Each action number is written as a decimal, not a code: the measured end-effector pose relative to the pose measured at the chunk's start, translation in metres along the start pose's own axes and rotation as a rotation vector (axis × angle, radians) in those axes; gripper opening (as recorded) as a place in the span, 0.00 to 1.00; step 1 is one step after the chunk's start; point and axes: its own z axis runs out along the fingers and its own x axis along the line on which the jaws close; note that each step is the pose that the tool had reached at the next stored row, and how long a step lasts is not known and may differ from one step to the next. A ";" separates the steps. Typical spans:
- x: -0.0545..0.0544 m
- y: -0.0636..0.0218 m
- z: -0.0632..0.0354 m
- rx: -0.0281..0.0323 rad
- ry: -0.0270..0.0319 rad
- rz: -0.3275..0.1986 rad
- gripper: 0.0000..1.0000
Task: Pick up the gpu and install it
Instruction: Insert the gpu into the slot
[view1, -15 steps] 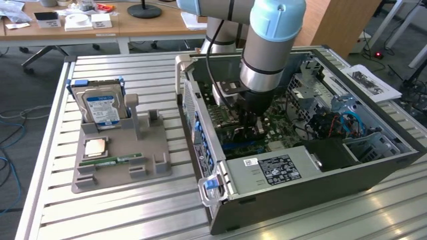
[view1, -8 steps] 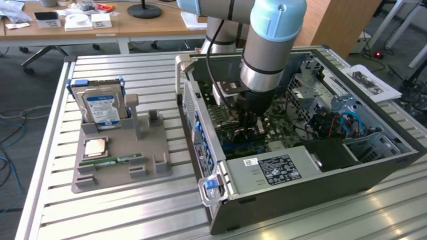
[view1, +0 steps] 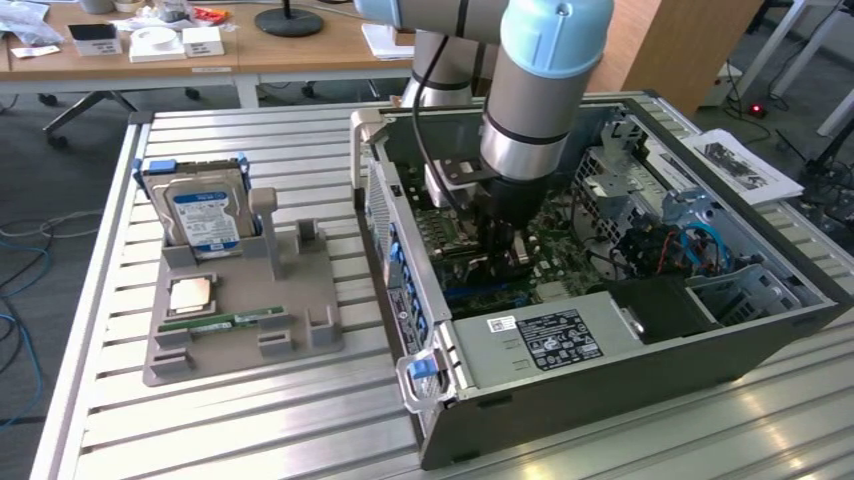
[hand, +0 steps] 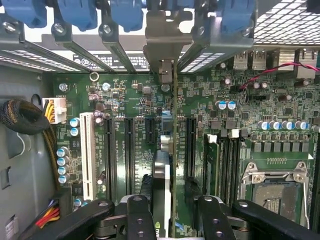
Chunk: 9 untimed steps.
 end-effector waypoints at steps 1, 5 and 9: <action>0.000 0.0000 -0.0008 0.0001 -0.0002 0.000 0.40; -0.001 -0.0001 -0.0035 0.0001 -0.0001 0.000 0.40; -0.001 -0.0002 -0.0043 0.0002 -0.0004 0.000 0.40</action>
